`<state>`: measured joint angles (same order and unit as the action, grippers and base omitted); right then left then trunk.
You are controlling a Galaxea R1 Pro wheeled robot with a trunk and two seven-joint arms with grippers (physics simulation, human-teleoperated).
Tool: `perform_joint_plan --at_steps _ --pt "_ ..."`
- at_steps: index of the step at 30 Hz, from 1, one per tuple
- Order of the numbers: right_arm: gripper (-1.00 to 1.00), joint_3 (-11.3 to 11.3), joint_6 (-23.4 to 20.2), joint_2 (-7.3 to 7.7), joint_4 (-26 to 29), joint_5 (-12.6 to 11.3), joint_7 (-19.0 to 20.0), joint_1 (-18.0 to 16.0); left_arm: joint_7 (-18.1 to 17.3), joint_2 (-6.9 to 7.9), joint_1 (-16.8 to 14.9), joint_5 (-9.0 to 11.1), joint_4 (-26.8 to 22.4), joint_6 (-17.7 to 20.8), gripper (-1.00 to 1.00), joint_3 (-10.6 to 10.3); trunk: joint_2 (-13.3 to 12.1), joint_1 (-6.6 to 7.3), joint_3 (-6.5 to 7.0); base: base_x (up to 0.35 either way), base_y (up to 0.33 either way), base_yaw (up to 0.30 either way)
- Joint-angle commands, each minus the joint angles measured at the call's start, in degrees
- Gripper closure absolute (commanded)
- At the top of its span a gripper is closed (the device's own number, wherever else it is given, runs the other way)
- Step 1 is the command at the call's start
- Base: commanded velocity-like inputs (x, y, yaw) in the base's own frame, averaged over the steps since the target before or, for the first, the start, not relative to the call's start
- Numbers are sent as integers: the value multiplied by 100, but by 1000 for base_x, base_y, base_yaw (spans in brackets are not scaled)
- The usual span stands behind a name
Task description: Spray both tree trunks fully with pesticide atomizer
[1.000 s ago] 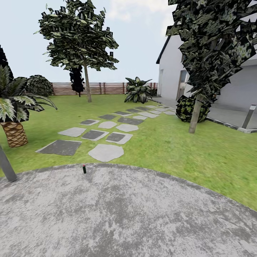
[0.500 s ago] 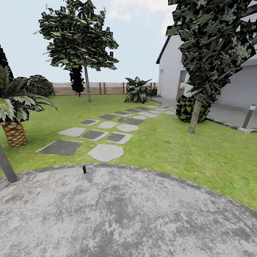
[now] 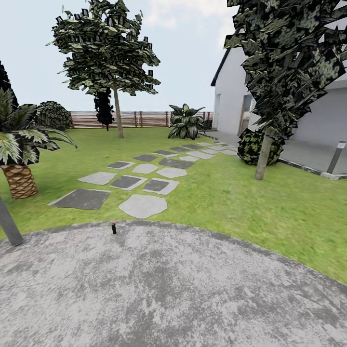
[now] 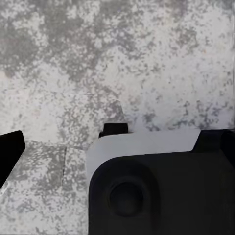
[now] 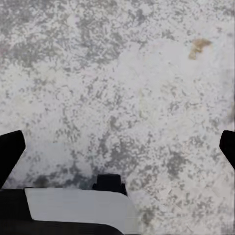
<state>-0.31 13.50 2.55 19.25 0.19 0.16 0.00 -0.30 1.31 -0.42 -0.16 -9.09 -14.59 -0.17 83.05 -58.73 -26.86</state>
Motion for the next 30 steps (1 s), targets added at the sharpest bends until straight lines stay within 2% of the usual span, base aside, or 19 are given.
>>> perform_joint_plan --at_steps 1,6,9,13,15,18,24,30 --pt "-100 -2 86 23 215 0 2 13 -1 9 -35 -2 -26 -145 -100 -1 3 0 -7 0 0 0" --pt "-100 1 399 46 652 -11 3 -38 8 76 -443 3 -175 -346 -100 -1 3 0 -7 0 0 0" --pt "-100 4 608 45 798 -14 2 -223 10 91 -712 -1 -296 -380 -100 -6 3 0 -7 0 0 0" --pt "-100 -9 742 57 781 -6 2 -832 12 116 -1103 -5 -561 -401 -100 -6 3 0 -7 0 0 0" --pt "-100 -9 752 59 684 2 2 -941 11 127 -1186 -8 -627 -404 -100 -6 3 0 -7 0 0 0" --pt "-100 -2 761 70 581 20 16 -1008 7 148 -1230 -9 -663 -439 -100 -3 3 0 -7 0 0 0" --pt "-100 34 773 321 506 42 39 -1051 8 171 -1199 2 -557 -711 -100 12 3 0 -9 0 0 13" --pt "-100 44 777 301 480 43 12 -1055 12 185 -1202 6 -516 -755 -100 30 3 0 -34 37 15 168"
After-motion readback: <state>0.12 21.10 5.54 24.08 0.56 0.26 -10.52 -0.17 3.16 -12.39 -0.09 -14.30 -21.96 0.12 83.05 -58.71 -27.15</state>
